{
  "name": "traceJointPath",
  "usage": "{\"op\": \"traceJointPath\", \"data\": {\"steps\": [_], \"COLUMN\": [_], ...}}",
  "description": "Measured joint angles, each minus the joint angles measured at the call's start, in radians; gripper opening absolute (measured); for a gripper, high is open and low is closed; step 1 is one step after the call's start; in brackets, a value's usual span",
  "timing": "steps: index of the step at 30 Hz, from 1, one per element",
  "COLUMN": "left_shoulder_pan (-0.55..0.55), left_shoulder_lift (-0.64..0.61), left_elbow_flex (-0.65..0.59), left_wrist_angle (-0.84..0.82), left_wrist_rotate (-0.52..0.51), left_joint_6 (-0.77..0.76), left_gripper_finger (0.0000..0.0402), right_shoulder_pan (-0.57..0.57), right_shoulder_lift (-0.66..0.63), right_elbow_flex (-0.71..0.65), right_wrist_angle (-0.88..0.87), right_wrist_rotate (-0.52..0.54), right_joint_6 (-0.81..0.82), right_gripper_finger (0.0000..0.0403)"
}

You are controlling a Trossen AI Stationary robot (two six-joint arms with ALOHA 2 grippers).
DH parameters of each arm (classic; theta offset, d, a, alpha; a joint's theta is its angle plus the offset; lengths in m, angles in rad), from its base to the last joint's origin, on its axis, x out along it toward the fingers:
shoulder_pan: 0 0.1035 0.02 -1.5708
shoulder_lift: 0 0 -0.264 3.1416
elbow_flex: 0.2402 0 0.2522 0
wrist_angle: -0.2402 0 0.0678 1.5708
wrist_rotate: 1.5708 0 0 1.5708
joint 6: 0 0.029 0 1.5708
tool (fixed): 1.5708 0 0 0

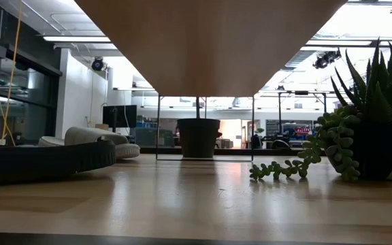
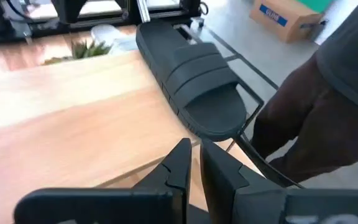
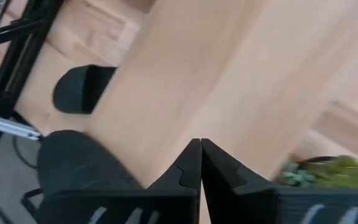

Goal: Pick and place slides into the shelf
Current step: Put the black slide into the shelf

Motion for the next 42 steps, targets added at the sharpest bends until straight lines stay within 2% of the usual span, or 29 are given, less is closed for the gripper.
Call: {"op": "traceJointPath", "data": {"steps": [4,8,14,17,25,31,36,42], "left_shoulder_pan": [0.067,0.093,0.046,-0.01,-0.302,-0.553,-0.777,-0.985], "left_shoulder_lift": [-0.082,-0.148,-0.18,-0.183,-0.19,-0.19,-0.181,-0.1], "left_elbow_flex": [0.0,0.0,0.0,0.0,-0.001,-0.001,-0.001,-0.001], "left_wrist_angle": [-0.126,-0.275,-0.47,-0.552,-0.568,-0.55,-0.505,-0.522], "left_wrist_rotate": [0.048,0.045,0.029,-0.027,-0.217,-0.452,-0.693,-0.914], "left_joint_6": [0.028,-0.015,-0.192,-0.298,-0.715,-1.053,-1.296,-1.533], "left_gripper_finger": [0.0023,0.0023,0.0023,0.0023,0.0023,0.0023,0.0023,0.0023], "right_shoulder_pan": [0.004,0.006,0.005,0.001,0.001,0.001,0.001,0.006], "right_shoulder_lift": [-0.039,-0.068,-0.084,-0.084,-0.084,-0.084,-0.09,-0.136], "right_elbow_flex": [0.0,0.0,0.0,0.0,0.0,0.0,0.0,0.0], "right_wrist_angle": [-0.09,-0.159,-0.233,-0.267,-0.277,-0.277,-0.276,-0.272], "right_wrist_rotate": [0.04,0.086,0.134,0.133,0.129,0.114,0.108,0.13], "right_joint_6": [0.021,0.031,0.022,-0.001,-0.104,-0.222,-0.299,-0.328], "right_gripper_finger": [0.0,0.0,0.0,0.0,0.0,0.0,0.0,0.0]}}
